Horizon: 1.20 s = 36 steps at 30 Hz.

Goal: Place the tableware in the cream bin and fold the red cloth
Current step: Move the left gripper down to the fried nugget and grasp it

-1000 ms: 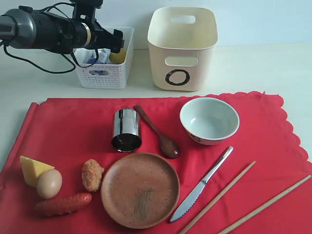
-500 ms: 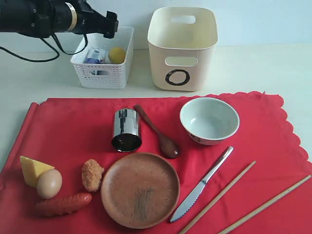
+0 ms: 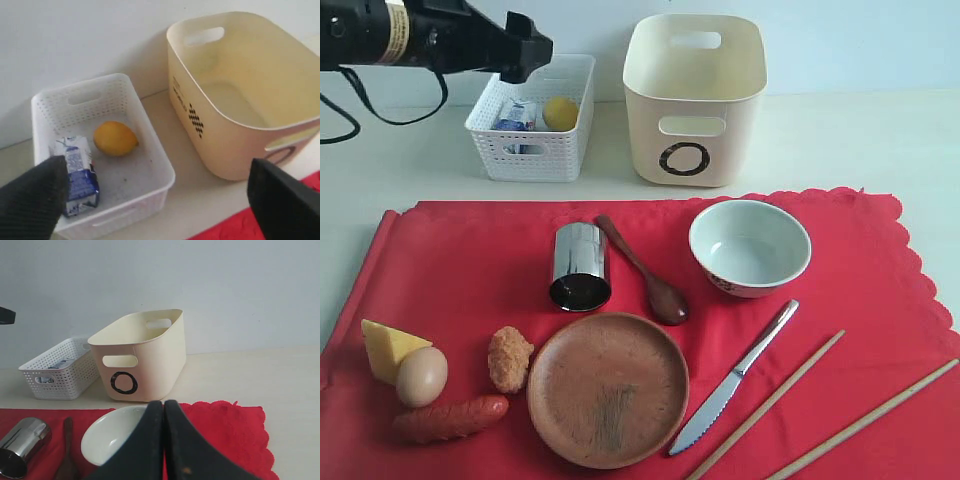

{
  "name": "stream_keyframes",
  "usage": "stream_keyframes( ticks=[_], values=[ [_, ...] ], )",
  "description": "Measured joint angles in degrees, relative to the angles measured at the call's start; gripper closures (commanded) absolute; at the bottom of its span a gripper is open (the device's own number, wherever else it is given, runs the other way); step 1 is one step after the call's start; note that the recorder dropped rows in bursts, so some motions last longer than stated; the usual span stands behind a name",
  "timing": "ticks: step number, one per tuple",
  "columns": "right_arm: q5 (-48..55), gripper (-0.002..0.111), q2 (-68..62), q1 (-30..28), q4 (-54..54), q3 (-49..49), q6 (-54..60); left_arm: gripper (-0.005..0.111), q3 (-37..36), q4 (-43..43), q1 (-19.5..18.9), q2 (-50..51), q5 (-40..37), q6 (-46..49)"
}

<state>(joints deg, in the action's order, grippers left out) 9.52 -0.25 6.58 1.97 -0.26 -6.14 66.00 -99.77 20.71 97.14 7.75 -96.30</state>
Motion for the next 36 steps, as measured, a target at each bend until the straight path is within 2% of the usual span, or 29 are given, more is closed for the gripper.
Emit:
stream_keyframes(
  ticks=[6, 7, 18, 27, 30, 33, 35, 36],
  values=[
    [0.0, 0.108, 0.0, 0.0, 0.0, 0.0, 0.0, 0.1, -7.5, 0.1, 0.0, -3.8, 4.7, -1.3],
    [0.0, 0.108, 0.0, 0.0, 0.0, 0.0, 0.0, 0.107, -9.0, 0.4, 0.0, -3.9, 5.1, -1.6],
    [0.0, 0.108, 0.0, 0.0, 0.0, 0.0, 0.0, 0.106, -23.7, 3.9, 0.0, -6.0, 6.4, -2.0],
    [0.0, 0.108, 0.0, 0.0, 0.0, 0.0, 0.0, 0.106, -29.8, 1.7, 0.0, -6.1, 16.8, -1.2],
    [0.0, 0.108, 0.0, 0.0, 0.0, 0.0, 0.0, 0.106, -31.2, 0.4, 0.0, -6.1, 17.7, -1.2],
    [0.0, 0.108, 0.0, 0.0, 0.0, 0.0, 0.0, 0.095, -31.9, 0.0, 0.0, -6.1, 18.0, -1.1],
    [0.0, 0.108, 0.0, 0.0, 0.0, 0.0, 0.0, 0.067, -32.1, -0.2, 0.0, -6.1, 18.1, -1.0],
    [0.0, 0.108, 0.0, 0.0, 0.0, 0.0, 0.0, 0.057, -32.1, -0.2, 0.0, -6.1, 18.2, -1.0]
  ],
)
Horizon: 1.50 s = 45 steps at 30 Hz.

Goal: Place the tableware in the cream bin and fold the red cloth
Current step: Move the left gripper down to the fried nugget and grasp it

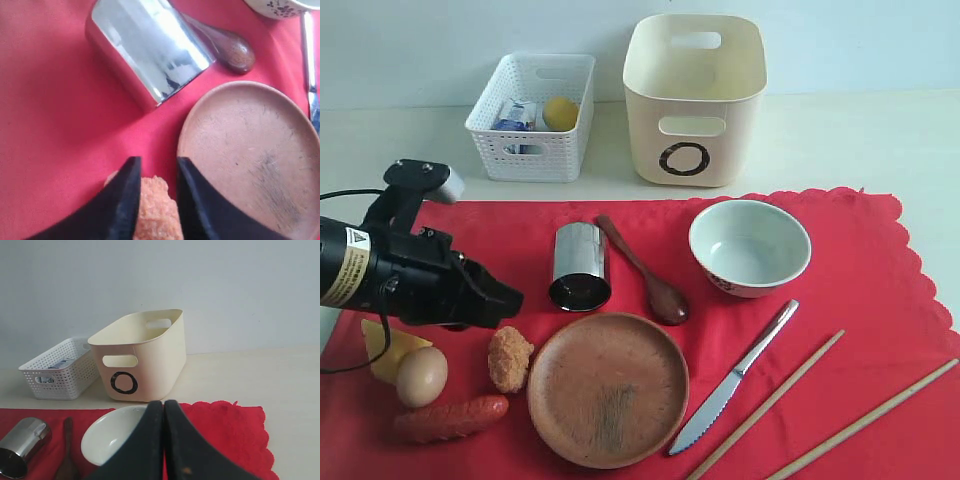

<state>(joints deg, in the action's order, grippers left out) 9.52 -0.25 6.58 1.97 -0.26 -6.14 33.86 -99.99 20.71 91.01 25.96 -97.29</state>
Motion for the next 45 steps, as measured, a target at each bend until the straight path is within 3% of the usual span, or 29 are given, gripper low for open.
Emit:
stream_keyframes(
  ticks=[2, 5, 26, 30, 41, 45],
  values=[
    [0.0, 0.108, 0.0, 0.0, 0.0, 0.0, 0.0, 0.046, -0.1, 0.0, 0.0, 0.0, 0.3, 0.0],
    [0.0, 0.108, 0.0, 0.0, 0.0, 0.0, 0.0, 0.041, -1.0, 0.0, 0.0, 0.0, 1.1, 0.5],
    [0.0, 0.108, 0.0, 0.0, 0.0, 0.0, 0.0, 0.041, -2.0, -0.1, 0.0, 7.8, -0.6, 1.6],
    [0.0, 0.108, 0.0, 0.0, 0.0, 0.0, 0.0, 0.051, -2.0, 0.0, 0.0, 8.3, -0.4, 1.7],
    [0.0, 0.108, 0.0, 0.0, 0.0, 0.0, 0.0, 0.104, -2.0, 1.6, 0.0, 8.9, 1.0, 1.7],
    [0.0, 0.108, 0.0, 0.0, 0.0, 0.0, 0.0, 0.107, -2.0, 1.9, 0.0, 8.9, 1.0, 1.7]
  ],
)
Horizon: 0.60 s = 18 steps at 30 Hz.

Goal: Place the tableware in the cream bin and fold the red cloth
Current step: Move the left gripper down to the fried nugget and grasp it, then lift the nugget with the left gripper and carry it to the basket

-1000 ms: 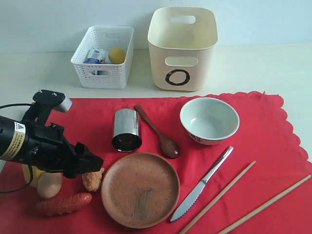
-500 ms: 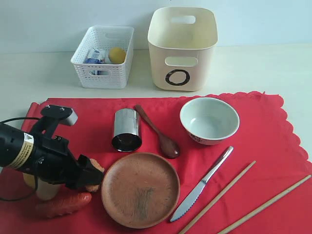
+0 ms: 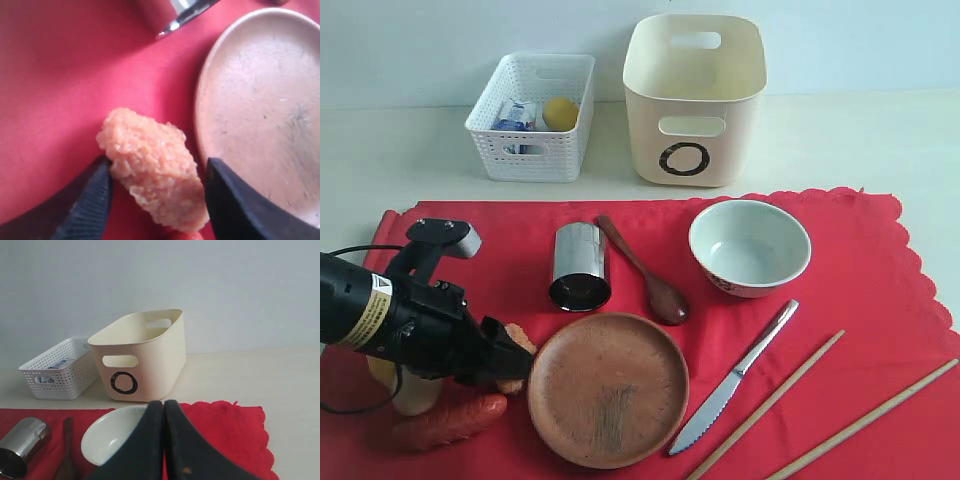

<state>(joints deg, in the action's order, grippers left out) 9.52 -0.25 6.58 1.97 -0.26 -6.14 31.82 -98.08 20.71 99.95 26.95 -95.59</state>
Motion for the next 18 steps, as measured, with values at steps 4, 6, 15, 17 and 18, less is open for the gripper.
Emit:
stream_keyframes(
  ticks=[4, 6, 15, 17, 18],
  values=[
    [0.0, 0.108, 0.0, 0.0, 0.0, 0.0, 0.0, 0.107, 0.0, 0.1, 0.0, 0.0, 0.0, 0.0],
    [0.0, 0.108, 0.0, 0.0, 0.0, 0.0, 0.0, 0.107, 0.0, 0.1, 0.0, 0.0, 0.0, 0.0],
    [0.0, 0.108, 0.0, 0.0, 0.0, 0.0, 0.0, 0.107, 0.0, 0.2, 0.0, 0.0, 0.2, 0.0],
    [0.0, 0.108, 0.0, 0.0, 0.0, 0.0, 0.0, 0.107, 0.0, 0.2, 0.0, -0.4, 0.2, -0.2],
    [0.0, 0.108, 0.0, 0.0, 0.0, 0.0, 0.0, 0.107, 0.0, 0.1, 0.0, -0.7, 0.2, -0.4]
  ],
)
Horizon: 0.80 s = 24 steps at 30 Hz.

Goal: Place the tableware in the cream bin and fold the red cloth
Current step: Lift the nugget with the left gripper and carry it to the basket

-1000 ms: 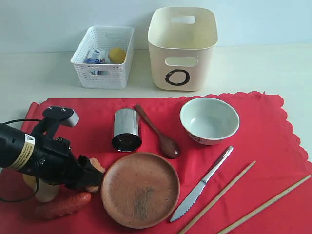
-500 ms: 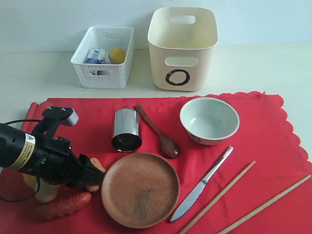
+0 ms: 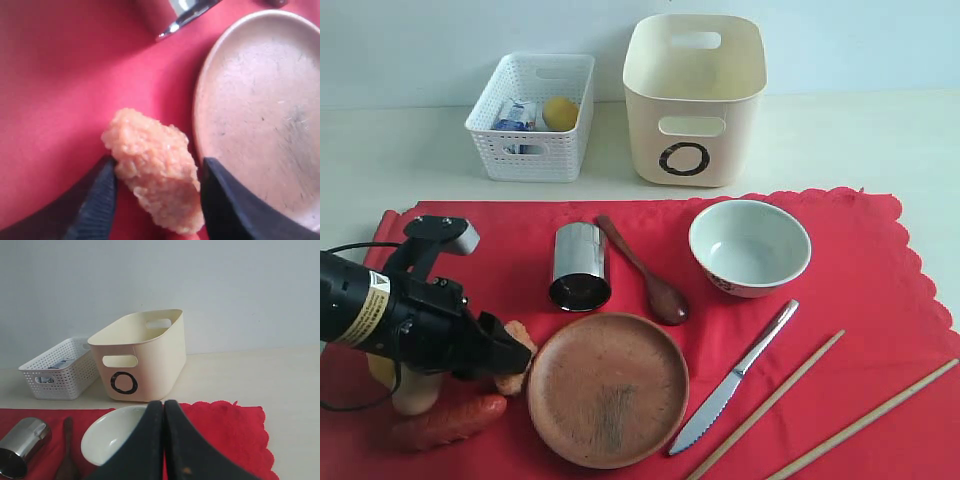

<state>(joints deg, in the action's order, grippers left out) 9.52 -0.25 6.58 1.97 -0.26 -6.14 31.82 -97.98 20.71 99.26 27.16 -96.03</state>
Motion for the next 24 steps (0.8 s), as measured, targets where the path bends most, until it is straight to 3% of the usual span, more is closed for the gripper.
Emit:
stream_keyframes(
  ticks=[14, 24],
  values=[
    [0.0, 0.108, 0.0, 0.0, 0.0, 0.0, 0.0, 0.107, 7.8, -0.5, 0.0, -9.2, -2.7, -2.3],
    [0.0, 0.108, 0.0, 0.0, 0.0, 0.0, 0.0, 0.107, 19.3, 2.4, 0.0, -9.8, -19.0, -2.7]
  ],
)
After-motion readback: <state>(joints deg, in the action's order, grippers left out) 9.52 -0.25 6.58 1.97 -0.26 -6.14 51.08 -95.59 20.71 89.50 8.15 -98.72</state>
